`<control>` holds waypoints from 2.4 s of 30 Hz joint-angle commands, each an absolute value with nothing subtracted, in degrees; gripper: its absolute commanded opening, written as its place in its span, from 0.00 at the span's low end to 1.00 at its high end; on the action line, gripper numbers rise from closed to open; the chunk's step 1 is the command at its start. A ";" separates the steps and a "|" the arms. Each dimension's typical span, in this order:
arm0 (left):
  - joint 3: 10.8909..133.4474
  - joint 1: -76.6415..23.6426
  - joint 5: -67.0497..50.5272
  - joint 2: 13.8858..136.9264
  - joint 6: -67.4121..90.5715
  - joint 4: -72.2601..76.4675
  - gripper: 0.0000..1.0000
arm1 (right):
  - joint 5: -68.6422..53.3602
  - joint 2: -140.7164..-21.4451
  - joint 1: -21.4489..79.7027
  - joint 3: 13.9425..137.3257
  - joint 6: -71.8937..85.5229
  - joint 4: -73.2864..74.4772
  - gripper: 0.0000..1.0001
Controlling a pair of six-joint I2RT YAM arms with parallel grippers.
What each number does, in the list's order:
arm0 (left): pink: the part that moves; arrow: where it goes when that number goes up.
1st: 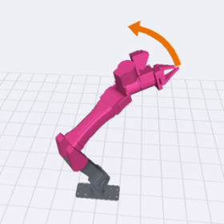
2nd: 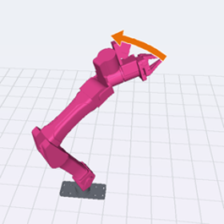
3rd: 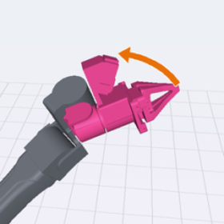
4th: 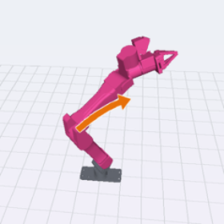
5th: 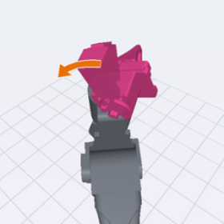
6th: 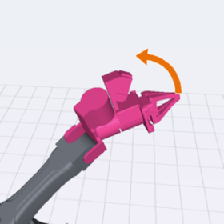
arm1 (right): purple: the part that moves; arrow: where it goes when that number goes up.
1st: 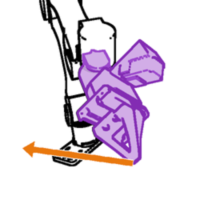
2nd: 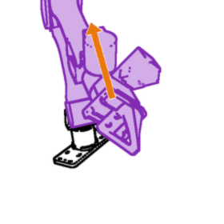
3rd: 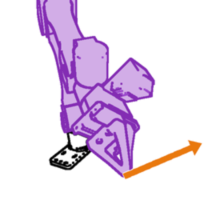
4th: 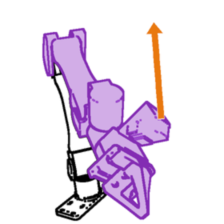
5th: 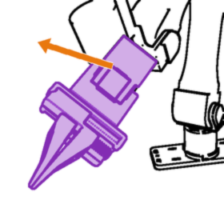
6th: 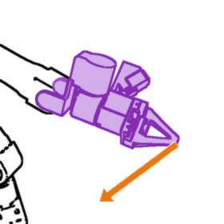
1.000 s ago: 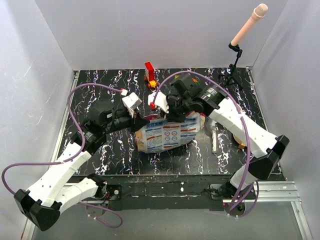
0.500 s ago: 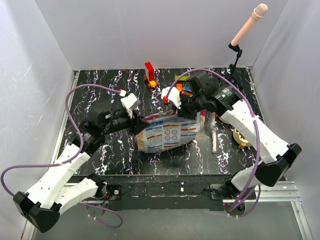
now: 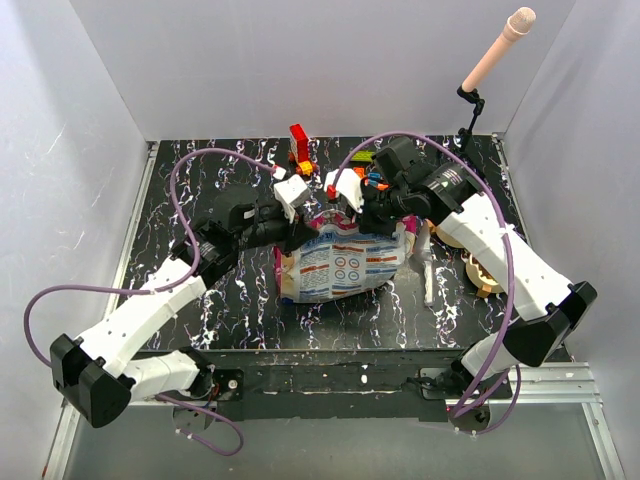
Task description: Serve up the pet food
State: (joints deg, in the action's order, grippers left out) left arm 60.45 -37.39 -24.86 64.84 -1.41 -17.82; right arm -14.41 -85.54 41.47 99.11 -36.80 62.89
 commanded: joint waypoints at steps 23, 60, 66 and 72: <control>68.82 -38.67 -22.23 58.44 -5.18 -28.58 0.61 | -14.06 -77.34 31.82 94.92 -36.48 58.18 0.01; 68.28 -48.52 -8.71 75.85 -12.12 -14.32 0.08 | -16.27 -77.79 34.01 97.13 -30.23 58.19 0.01; 69.43 -48.52 -10.45 72.87 -13.10 -18.19 0.00 | -10.90 -74.27 32.08 89.93 -32.94 53.88 0.36; 70.14 -48.52 -13.44 71.90 -11.95 -20.48 0.00 | -10.73 -73.92 28.39 86.49 -37.34 53.79 0.36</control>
